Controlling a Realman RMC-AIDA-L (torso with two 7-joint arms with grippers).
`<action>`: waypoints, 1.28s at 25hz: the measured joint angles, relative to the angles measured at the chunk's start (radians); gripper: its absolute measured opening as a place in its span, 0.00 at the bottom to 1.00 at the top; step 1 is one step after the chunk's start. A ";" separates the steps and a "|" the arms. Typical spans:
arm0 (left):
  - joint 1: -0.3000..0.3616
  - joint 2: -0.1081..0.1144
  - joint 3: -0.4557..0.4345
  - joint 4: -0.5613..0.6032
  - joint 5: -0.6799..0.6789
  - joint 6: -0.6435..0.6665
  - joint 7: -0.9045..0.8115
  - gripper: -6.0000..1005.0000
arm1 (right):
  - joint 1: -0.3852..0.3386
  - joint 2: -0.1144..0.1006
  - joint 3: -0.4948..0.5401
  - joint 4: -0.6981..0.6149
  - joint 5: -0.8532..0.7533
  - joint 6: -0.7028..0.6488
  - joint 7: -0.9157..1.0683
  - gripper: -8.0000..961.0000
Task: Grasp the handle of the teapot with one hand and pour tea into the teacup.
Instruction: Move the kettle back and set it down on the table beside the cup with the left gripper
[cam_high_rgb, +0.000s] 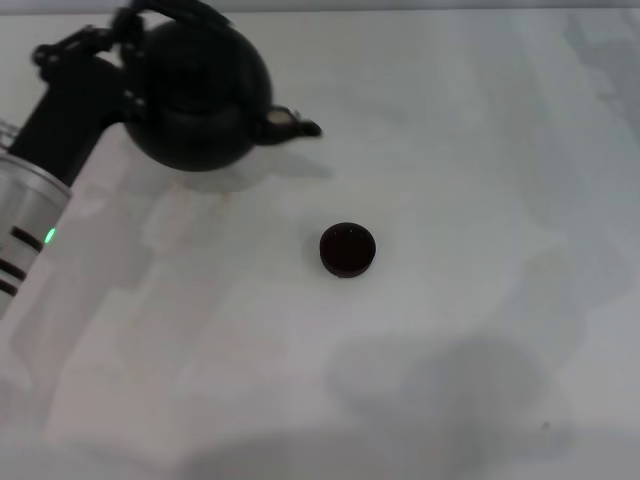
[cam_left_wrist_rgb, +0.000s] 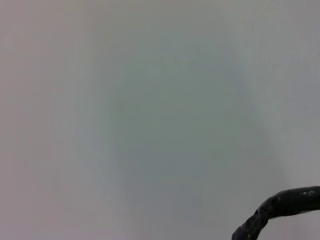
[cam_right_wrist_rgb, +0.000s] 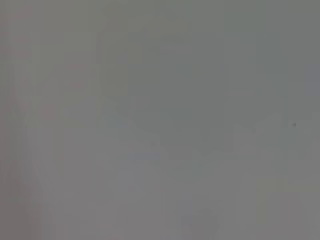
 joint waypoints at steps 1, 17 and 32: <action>0.024 -0.002 0.007 0.030 -0.062 -0.026 -0.019 0.09 | 0.002 0.000 0.001 0.000 0.000 -0.001 0.000 0.89; 0.041 -0.004 0.010 0.033 -0.082 -0.154 -0.119 0.09 | 0.007 -0.003 0.006 0.001 0.001 -0.003 0.000 0.89; 0.060 -0.002 0.010 0.029 -0.081 -0.198 -0.119 0.09 | 0.009 -0.003 0.008 0.001 0.002 -0.003 0.000 0.89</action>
